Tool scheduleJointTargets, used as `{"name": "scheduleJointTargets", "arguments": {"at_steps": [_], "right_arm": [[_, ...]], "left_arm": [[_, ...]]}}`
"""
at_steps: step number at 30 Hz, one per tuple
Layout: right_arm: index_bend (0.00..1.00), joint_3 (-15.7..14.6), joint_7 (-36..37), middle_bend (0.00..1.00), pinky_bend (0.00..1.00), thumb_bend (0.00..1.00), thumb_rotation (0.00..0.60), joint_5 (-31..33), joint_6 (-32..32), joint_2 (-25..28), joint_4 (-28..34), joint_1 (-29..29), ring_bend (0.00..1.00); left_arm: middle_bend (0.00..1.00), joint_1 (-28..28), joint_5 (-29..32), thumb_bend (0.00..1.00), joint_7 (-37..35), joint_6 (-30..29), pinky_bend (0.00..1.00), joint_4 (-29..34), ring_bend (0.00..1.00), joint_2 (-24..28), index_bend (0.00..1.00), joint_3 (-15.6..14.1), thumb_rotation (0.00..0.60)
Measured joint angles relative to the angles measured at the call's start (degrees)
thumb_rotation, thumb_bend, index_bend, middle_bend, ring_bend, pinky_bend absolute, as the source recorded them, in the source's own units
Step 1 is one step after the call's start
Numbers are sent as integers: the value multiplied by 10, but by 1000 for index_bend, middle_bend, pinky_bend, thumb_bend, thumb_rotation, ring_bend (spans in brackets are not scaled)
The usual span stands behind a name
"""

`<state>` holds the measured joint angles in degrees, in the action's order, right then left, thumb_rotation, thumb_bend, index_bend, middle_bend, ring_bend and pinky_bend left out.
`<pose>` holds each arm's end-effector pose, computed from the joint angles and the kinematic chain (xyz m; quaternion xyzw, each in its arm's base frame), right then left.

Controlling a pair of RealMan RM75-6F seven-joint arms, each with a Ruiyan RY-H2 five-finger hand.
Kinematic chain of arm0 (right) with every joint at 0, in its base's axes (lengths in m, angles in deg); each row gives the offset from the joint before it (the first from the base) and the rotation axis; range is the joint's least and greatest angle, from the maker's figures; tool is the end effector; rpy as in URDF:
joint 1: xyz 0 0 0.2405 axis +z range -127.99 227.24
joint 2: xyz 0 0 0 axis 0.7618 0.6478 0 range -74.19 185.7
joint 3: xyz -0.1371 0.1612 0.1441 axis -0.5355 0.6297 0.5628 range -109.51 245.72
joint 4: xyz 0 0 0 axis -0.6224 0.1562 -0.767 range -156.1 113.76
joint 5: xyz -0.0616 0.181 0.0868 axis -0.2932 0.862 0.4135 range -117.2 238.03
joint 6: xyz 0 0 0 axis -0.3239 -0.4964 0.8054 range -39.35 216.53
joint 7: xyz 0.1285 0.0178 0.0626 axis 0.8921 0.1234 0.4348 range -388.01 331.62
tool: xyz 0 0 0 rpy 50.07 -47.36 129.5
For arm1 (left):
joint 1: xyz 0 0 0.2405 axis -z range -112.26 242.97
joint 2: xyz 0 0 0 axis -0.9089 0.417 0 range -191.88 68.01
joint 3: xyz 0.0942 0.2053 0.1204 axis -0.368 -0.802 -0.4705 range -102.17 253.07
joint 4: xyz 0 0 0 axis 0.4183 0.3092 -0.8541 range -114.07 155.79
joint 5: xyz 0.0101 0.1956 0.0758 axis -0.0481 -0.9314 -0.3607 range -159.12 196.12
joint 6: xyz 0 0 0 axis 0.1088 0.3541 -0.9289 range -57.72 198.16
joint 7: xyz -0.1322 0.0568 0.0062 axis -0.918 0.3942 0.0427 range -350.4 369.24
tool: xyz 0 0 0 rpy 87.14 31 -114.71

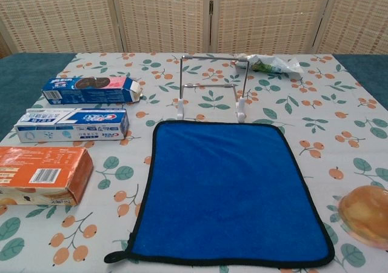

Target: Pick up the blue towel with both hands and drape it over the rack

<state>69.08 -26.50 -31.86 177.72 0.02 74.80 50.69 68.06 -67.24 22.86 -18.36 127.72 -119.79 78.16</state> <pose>-0.3029 -0.1532 0.1972 0.6174 -0.3577 0.3847 0.5856 -0.2720 0.1663 0.1794 -0.5959 -0.3566 -0.3659 0.6196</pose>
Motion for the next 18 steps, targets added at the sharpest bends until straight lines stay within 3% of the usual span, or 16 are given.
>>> {"name": "scheduleJointTargets", "arguments": {"at_steps": [18], "right_arm": [[168, -1, 5, 344, 331, 300, 600, -22, 13, 0, -2, 1, 206]], "left_arm": [[0, 5, -37, 95, -30, -7, 18, -23, 4, 2, 110, -1, 600]]}}
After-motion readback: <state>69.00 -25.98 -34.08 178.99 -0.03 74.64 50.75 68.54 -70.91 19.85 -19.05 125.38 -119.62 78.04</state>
